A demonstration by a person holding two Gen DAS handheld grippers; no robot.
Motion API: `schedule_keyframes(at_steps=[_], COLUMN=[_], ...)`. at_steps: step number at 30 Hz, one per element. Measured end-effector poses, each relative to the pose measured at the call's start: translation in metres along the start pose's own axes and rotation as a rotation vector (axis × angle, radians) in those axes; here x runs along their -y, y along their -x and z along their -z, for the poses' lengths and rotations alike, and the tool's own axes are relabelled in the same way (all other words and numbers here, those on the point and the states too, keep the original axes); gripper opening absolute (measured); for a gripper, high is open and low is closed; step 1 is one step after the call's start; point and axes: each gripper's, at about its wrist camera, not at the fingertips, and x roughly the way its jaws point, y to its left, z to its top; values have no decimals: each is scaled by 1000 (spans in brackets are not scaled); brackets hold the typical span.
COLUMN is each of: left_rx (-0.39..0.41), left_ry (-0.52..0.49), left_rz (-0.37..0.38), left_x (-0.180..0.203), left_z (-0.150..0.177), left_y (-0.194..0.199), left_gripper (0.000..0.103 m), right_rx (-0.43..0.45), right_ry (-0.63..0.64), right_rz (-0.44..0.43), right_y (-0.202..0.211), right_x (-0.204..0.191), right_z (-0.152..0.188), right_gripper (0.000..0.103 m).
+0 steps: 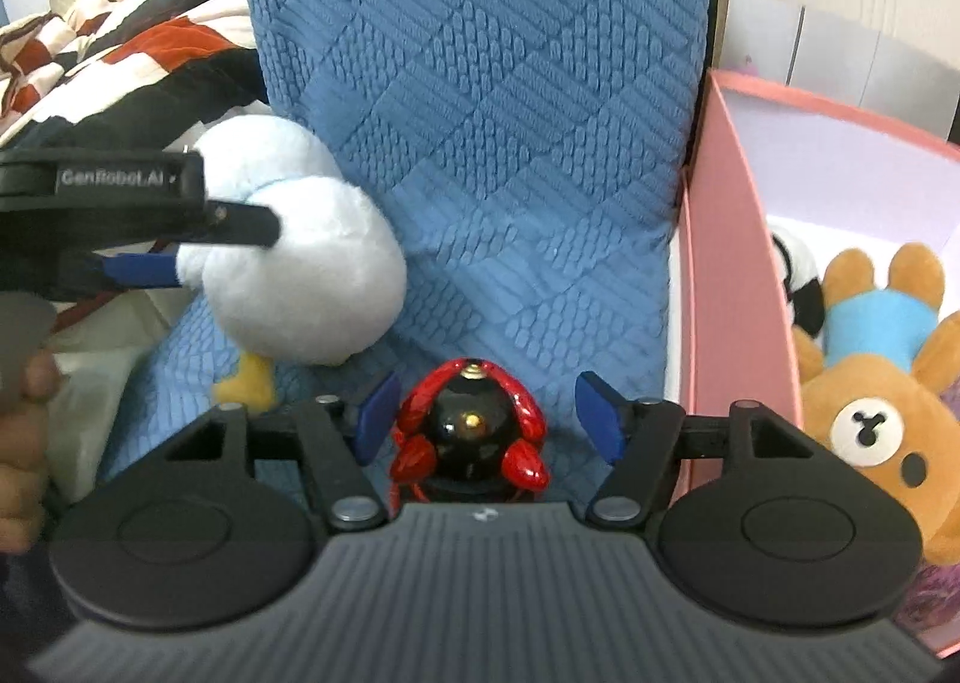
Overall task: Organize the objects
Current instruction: 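Grasp the white penguin with the left tool while the right tool grasps the red devil figurine, then lift the penguin and figurine and carry both over the pink box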
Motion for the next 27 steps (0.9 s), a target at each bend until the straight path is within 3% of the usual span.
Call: schedule_keyframes(at_steps=[10, 18, 21, 24, 27], left_rx=[-27, -73, -86, -101, -115], left_ry=[238, 330, 338, 362, 396], left_rz=[85, 91, 92, 107, 127], left_x=[-9, -15, -13, -14, -14], left_z=[-3, -7, -8, -8, -3], left_y=[-19, -38, -44, -52, -60], left_gripper=[94, 98, 100, 101, 102], right_rx=[-87, -145, -129, -98, -91], right_ry=[-56, -128, -121, -90, -88], right_rz=[-2, 0, 11, 2, -7], right_y=[-19, -32, -31, -29, -27], right_x=[1, 4, 0, -6, -7], right_z=[6, 15, 16, 15, 13], right_gripper=[76, 76, 74, 63, 63])
